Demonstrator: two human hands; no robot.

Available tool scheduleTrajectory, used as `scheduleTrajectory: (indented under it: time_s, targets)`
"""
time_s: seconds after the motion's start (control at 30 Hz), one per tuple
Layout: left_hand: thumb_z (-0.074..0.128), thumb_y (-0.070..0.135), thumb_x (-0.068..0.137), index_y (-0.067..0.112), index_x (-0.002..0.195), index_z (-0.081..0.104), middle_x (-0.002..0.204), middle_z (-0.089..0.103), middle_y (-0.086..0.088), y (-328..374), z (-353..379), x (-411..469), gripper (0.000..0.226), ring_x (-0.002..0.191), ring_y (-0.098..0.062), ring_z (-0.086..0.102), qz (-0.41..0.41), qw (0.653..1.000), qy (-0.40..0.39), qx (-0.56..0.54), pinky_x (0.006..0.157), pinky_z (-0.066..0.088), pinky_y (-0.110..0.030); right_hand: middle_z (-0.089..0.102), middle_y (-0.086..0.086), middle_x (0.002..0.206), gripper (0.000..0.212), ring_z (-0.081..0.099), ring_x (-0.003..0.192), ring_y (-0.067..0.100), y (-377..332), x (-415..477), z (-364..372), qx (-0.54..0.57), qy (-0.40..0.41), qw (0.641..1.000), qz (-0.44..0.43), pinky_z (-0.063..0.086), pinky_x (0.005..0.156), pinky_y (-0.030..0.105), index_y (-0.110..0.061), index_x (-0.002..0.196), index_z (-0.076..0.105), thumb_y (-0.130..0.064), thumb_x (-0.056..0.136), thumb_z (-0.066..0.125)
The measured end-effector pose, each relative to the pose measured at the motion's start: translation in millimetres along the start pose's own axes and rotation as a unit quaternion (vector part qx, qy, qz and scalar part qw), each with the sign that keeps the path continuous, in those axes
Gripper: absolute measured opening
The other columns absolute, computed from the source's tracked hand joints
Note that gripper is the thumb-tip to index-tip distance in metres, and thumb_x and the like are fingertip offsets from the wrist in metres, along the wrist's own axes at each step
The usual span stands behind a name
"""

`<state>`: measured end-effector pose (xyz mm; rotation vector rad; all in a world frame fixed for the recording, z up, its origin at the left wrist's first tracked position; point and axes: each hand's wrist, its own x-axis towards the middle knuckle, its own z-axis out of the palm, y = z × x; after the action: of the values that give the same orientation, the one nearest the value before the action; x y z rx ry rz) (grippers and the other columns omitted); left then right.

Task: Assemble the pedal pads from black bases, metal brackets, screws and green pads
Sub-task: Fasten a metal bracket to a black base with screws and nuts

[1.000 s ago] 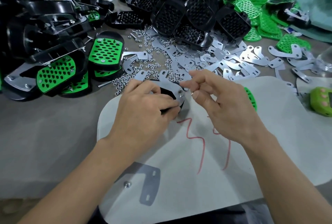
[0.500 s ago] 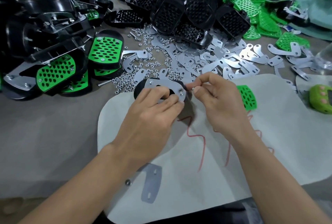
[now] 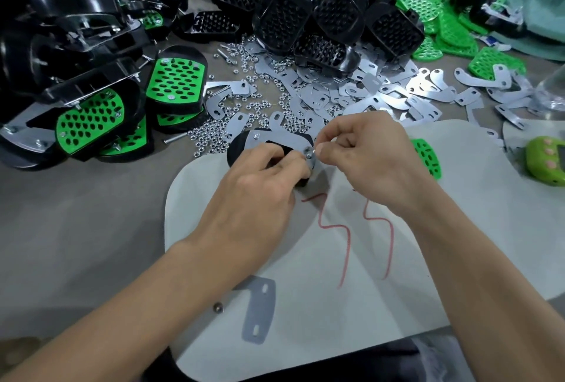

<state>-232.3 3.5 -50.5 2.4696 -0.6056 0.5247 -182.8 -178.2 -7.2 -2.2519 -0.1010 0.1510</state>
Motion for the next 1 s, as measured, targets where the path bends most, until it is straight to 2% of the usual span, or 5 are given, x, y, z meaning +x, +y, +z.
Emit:
scheduleTrajectory:
  time_s: [0.23, 0.5, 0.6, 0.73, 1.0]
  targets:
    - [0.064, 0.004, 0.083, 0.012, 0.1, 0.074, 0.093, 0.066, -0.008, 4, -6, 3, 0.021, 0.089, -0.028, 0.056, -0.027, 0.999, -0.021, -0.002, 0.081, 0.046, -0.038, 0.052, -0.006, 0.046, 0.017, 0.043, 0.043, 0.007, -11, 1, 5, -0.052, 0.009, 0.999, -0.002, 0.034, 0.043, 0.013, -0.023, 0.067, 0.07, -0.016, 0.082, 0.071]
    - [0.061, -0.005, 0.073, 0.003, 0.094, 0.071, 0.08, 0.063, -0.014, 10, -6, 2, 0.025, 0.09, -0.022, 0.046, -0.012, 1.0, -0.019, 0.01, 0.079, 0.042, -0.038, 0.058, -0.013, 0.047, 0.019, 0.049, 0.046, 0.002, -10, 0, 19, -0.062, 0.079, 0.995, -0.004, 0.032, 0.049, 0.014, -0.024, 0.063, 0.067, -0.014, 0.078, 0.07]
    - [0.061, -0.005, 0.073, 0.003, 0.092, 0.071, 0.079, 0.063, -0.013, 9, -4, 2, 0.023, 0.091, -0.023, 0.048, -0.005, 1.0, -0.016, 0.018, 0.081, 0.043, -0.039, 0.06, -0.008, 0.054, 0.015, 0.053, 0.053, 0.009, -6, -5, 22, -0.041, 0.098, 0.993, -0.061, 0.04, 0.055, 0.022, -0.021, 0.069, 0.07, -0.009, 0.078, 0.069]
    - [0.062, -0.004, 0.078, 0.003, 0.094, 0.072, 0.081, 0.063, -0.013, 8, -1, 1, 0.02, 0.09, -0.023, 0.048, -0.001, 1.0, 0.005, 0.014, 0.081, 0.042, -0.035, 0.069, -0.003, 0.069, 0.01, 0.055, 0.067, 0.015, 0, -16, 17, -0.146, 0.101, 0.965, -0.193, 0.046, 0.069, 0.035, -0.02, 0.079, 0.073, -0.015, 0.085, 0.067]
    - [0.061, -0.002, 0.081, 0.004, 0.098, 0.073, 0.087, 0.063, -0.013, 7, 1, -1, 0.021, 0.09, -0.026, 0.049, -0.018, 1.0, 0.001, 0.021, 0.082, 0.044, -0.037, 0.074, 0.005, 0.07, 0.021, 0.068, 0.07, 0.036, -8, -13, -1, -0.267, 0.039, 0.935, -0.231, 0.055, 0.068, 0.042, -0.021, 0.086, 0.077, -0.029, 0.087, 0.058]
